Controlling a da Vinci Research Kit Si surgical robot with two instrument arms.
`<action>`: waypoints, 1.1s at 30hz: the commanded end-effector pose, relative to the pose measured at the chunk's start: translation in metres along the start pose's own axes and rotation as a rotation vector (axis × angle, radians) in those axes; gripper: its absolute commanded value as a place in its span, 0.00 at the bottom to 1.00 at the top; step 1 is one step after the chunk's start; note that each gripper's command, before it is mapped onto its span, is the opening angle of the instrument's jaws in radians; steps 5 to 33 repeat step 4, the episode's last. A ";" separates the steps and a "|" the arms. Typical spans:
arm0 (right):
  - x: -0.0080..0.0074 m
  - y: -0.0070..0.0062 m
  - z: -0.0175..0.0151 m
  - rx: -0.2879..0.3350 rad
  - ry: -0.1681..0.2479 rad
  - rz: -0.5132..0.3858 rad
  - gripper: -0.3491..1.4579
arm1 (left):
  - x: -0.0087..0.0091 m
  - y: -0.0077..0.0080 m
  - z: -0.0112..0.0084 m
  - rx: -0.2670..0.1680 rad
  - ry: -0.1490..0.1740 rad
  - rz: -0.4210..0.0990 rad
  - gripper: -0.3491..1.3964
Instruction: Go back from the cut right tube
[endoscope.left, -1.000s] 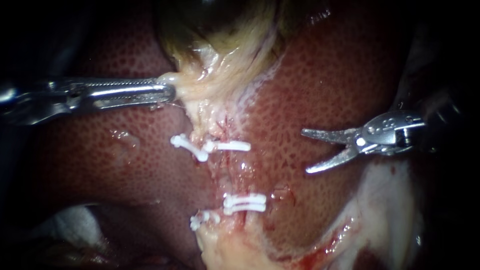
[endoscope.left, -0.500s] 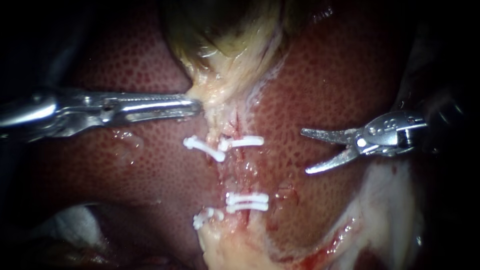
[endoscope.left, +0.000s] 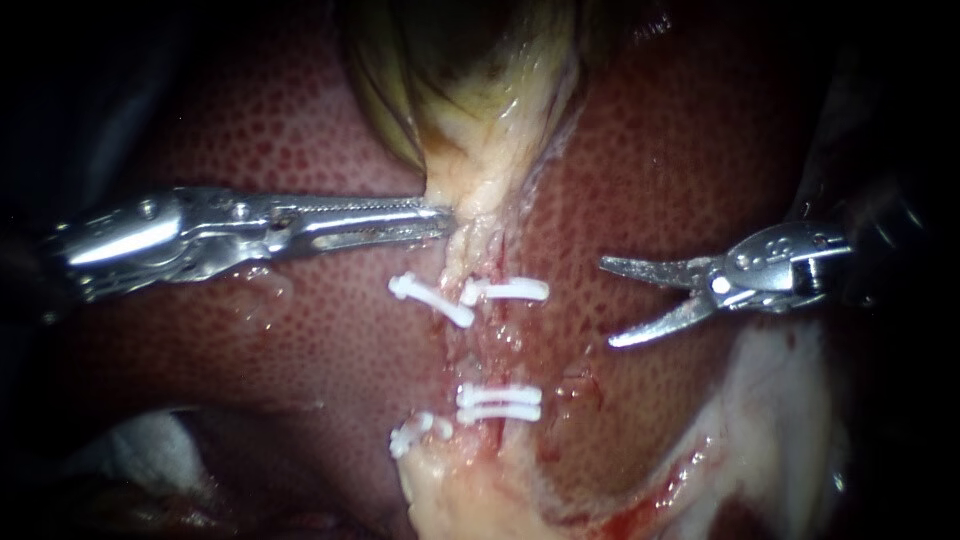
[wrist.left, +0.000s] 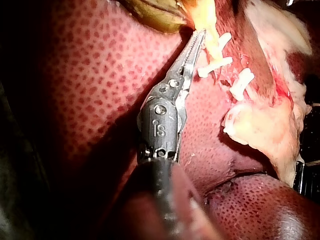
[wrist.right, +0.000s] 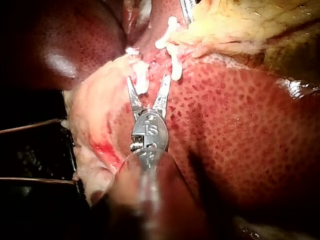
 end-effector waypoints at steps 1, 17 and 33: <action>0.0000 0.0000 0.0000 0.000 0.000 0.000 0.98 | 0.0000 0.0000 0.0000 -0.001 0.000 0.000 0.00; 0.0000 0.0000 0.0000 0.000 0.000 0.000 0.98 | 0.0000 -0.0001 0.0000 -0.002 0.000 0.000 0.00; 0.0000 0.0000 0.0000 0.000 0.000 0.000 0.98 | 0.0000 -0.0001 0.0000 -0.002 0.000 0.000 0.00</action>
